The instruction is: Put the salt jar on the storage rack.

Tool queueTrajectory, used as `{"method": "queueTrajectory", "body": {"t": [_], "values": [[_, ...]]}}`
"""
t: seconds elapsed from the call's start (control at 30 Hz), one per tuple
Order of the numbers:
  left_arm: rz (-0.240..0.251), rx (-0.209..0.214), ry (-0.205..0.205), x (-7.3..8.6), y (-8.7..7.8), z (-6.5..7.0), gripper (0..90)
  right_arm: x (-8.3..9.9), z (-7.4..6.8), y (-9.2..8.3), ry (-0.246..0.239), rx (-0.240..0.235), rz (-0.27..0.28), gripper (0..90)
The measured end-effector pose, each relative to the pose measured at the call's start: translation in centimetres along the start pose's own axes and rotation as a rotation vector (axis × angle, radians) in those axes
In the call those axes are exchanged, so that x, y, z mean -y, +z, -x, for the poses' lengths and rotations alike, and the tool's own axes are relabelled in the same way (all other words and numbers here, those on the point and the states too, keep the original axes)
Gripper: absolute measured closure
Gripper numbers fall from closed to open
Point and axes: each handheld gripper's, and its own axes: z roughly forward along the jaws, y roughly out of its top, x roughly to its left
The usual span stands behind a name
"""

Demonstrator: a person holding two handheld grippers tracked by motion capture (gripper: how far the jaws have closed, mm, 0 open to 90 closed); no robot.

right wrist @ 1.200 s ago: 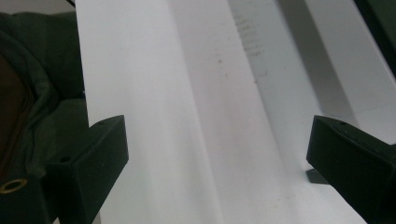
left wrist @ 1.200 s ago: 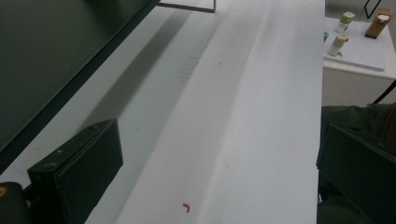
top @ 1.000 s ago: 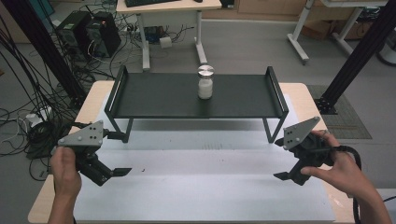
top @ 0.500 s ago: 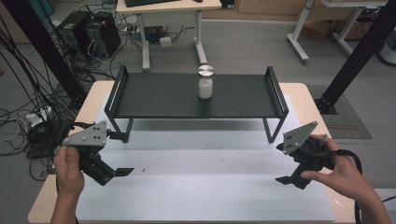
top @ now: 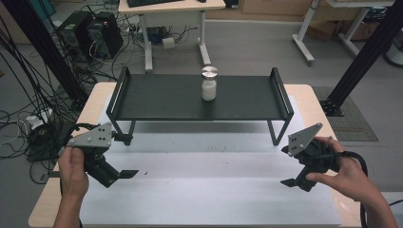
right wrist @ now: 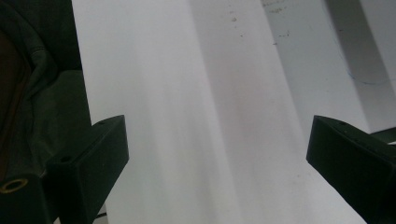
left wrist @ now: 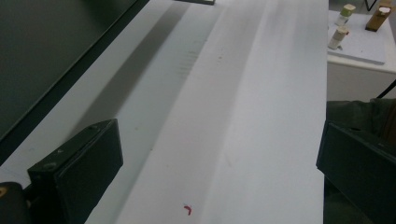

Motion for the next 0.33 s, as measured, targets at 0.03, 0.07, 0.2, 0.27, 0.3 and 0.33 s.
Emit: {"method": "queueTrajectory", "body": {"t": [0.03,0.07,0.2,0.27,0.3,0.33], "values": [[0.001,0.002,0.0,0.0,0.04,-0.05,0.7,0.02,0.15,0.06,0.001,-0.002,-0.002,5.4],[0.001,0.002,0.0,0.0,0.04,-0.05,0.7,0.02,0.15,0.06,0.001,-0.002,-0.002,5.4],[0.002,0.002,-0.002,-0.1,0.11,-0.11,0.7,0.08,0.32,0.22,0.0,-0.007,0.001,5.4],[0.0,0.001,0.001,-0.14,0.12,-0.1,0.7,0.13,0.3,0.23,0.0,-0.008,0.002,5.4],[0.0,0.002,0.001,-0.19,0.12,-0.08,0.7,0.17,0.28,0.21,-0.001,-0.007,0.004,5.4],[0.001,0.002,0.002,-0.19,0.13,-0.05,0.7,0.18,0.26,0.16,0.001,-0.007,0.003,5.4]]}}
